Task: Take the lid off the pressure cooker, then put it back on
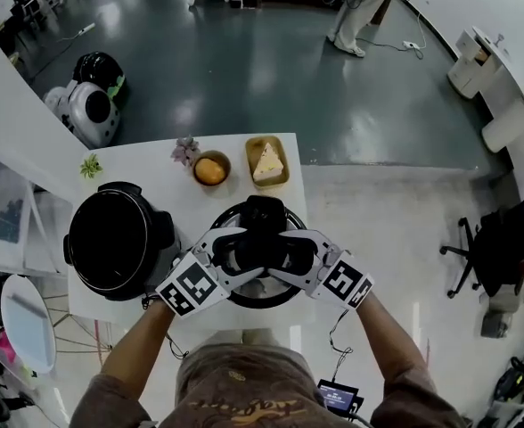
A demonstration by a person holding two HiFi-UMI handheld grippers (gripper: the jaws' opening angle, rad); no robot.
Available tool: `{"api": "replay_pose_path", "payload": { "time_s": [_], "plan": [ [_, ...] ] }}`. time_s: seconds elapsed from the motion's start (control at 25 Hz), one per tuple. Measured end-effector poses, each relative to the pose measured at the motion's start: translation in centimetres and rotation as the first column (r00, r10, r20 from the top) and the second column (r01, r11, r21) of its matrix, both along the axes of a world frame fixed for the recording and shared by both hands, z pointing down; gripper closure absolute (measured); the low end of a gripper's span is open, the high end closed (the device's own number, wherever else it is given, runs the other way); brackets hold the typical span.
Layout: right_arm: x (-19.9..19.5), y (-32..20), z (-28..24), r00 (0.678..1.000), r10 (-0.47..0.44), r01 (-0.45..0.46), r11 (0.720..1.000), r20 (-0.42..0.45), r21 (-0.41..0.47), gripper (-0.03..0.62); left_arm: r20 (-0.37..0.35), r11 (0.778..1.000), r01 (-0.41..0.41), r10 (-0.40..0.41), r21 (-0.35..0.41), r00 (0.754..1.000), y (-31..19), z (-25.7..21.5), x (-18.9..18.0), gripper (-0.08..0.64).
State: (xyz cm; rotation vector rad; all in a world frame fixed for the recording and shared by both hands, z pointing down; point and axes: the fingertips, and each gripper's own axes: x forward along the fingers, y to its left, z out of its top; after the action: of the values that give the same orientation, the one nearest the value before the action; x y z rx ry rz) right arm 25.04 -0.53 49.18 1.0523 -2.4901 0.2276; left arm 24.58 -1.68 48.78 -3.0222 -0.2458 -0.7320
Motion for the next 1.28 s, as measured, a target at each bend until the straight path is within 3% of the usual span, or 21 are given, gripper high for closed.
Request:
{"api": "replay_pose_path", "payload": {
  "time_s": [0.56,1.08,1.2,1.28],
  "plan": [
    [0.5,-0.6,9.9,0.999,0.017,-0.021,0.995,-0.036,-0.102,0.339,0.034,1.0,0.003,-0.002,-0.03,0.999,-0.7,10.1,0.3,0.261],
    [0.4,-0.6,11.8,0.996,0.03,-0.038,0.995,-0.089,-0.097,0.337,0.031,1.0,-0.003,0.003,-0.007,1.0,-0.7,12.0,0.1,0.259],
    [0.4,-0.6,11.7,0.996,0.051,-0.059,0.992,-0.067,-0.112,0.334,0.025,1.0,0.014,-0.013,-0.014,1.0,-0.7,11.6,-0.1,0.259],
    [0.6,-0.8,10.7,0.996,0.089,-0.092,0.988,-0.023,-0.121,0.324,-0.006,0.998,0.034,-0.035,-0.06,0.999,-1.1,10.4,-0.2,0.245]
  ]
}}
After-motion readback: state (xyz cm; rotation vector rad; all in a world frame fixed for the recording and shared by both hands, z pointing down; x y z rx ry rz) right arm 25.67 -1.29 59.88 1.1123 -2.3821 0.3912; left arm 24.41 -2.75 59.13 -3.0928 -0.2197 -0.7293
